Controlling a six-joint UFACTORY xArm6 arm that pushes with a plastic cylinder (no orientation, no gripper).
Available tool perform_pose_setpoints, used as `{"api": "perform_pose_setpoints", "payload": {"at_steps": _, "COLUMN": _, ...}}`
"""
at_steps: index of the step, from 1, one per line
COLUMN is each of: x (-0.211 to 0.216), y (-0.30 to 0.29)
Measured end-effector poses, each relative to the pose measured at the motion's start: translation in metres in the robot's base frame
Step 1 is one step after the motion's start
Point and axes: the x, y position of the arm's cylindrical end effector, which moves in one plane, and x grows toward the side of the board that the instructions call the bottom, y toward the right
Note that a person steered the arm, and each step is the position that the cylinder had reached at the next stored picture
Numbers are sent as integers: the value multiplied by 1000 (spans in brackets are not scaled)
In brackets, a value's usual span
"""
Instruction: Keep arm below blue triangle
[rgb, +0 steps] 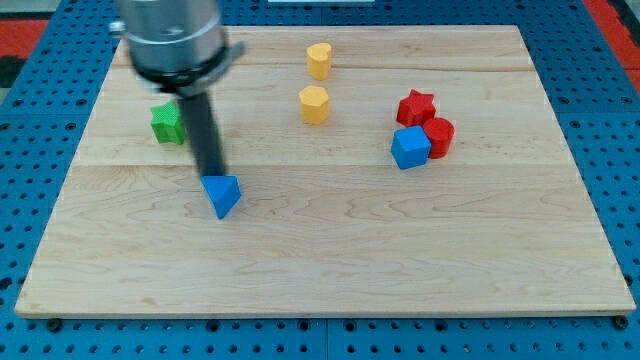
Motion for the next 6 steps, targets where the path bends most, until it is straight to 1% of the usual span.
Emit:
{"api": "perform_pose_setpoints", "payload": {"at_steps": 1, "x": 15, "y": -40}}
{"api": "perform_pose_setpoints", "payload": {"at_steps": 2, "x": 48, "y": 12}}
{"api": "perform_pose_setpoints", "payload": {"at_steps": 3, "x": 48, "y": 55}}
{"api": "perform_pose_setpoints", "payload": {"at_steps": 4, "x": 26, "y": 112}}
{"api": "perform_pose_setpoints", "payload": {"at_steps": 6, "x": 22, "y": 36}}
